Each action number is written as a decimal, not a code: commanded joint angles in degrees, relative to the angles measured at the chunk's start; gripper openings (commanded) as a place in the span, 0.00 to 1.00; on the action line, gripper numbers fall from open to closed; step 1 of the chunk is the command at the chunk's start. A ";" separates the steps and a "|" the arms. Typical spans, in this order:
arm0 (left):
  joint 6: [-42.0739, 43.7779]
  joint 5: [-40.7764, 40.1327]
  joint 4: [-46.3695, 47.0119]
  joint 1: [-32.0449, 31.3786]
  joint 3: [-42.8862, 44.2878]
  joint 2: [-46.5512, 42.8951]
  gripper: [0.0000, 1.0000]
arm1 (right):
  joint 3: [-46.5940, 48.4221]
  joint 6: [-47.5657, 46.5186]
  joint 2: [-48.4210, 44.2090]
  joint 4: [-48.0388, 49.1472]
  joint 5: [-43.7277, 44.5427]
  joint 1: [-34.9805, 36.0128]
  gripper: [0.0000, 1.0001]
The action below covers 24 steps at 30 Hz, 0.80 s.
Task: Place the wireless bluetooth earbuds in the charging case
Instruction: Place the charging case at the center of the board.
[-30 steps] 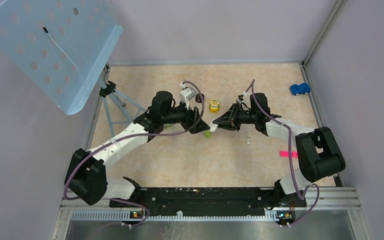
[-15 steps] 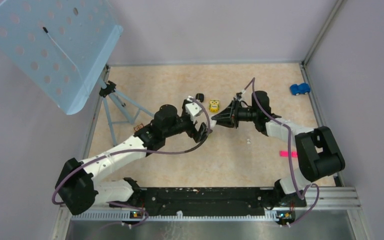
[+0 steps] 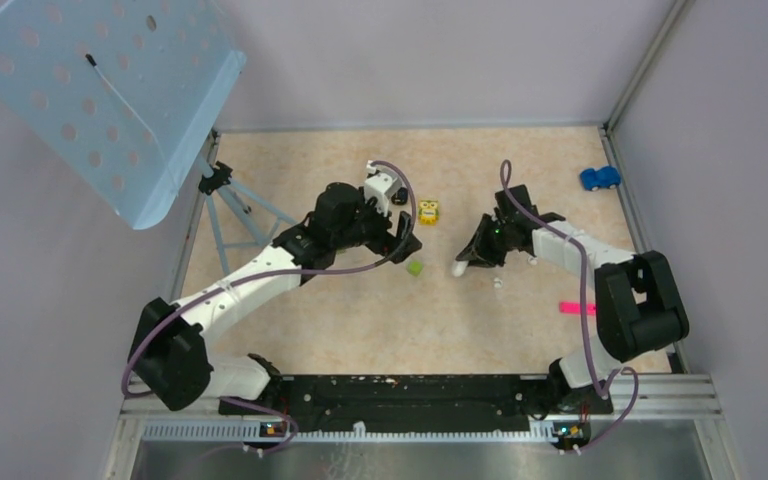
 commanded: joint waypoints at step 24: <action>-7.76 3.00 -4.12 5.83 2.20 2.14 0.98 | 4.16 -3.61 0.36 -0.51 -7.95 1.05 0.42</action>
